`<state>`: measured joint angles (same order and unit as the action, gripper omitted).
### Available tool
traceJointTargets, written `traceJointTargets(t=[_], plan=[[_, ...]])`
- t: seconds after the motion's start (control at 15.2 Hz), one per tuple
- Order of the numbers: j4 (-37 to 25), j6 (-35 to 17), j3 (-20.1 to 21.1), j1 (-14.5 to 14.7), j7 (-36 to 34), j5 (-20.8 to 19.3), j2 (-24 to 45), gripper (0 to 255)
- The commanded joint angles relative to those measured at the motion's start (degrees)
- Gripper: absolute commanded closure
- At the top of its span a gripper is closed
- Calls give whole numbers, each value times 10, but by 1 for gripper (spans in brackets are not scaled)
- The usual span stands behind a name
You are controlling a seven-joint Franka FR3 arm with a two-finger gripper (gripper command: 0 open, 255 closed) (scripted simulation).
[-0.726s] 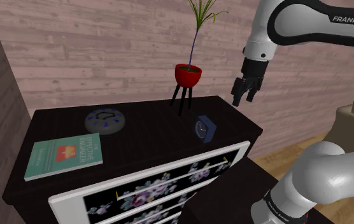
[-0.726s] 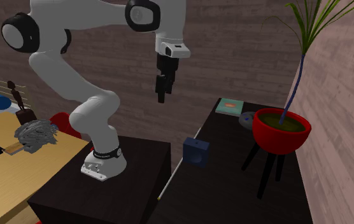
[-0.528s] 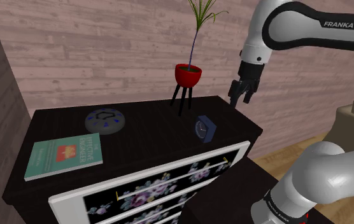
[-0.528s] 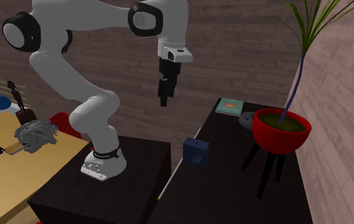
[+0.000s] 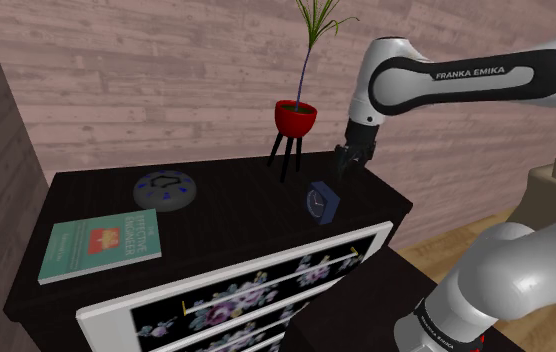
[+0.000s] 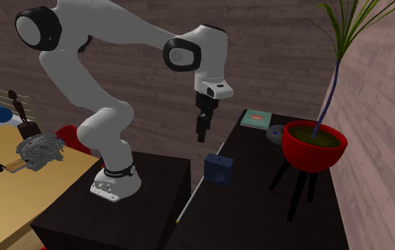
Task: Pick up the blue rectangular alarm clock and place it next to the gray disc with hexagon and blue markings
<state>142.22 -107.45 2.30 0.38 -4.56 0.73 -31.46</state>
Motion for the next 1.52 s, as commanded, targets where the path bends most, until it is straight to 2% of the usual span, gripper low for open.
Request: traceJointTargets(t=[0.0, 0.4, 0.92, 1.45], plan=[[9, -50, -5, -4, 7, -4, 34, 0], [-1, -177, -10, -10, 14, -9, 152, 0], [28, -246, -10, -11, 13, -10, 192, 0], [28, -246, -10, -11, 13, -10, 192, 0]])
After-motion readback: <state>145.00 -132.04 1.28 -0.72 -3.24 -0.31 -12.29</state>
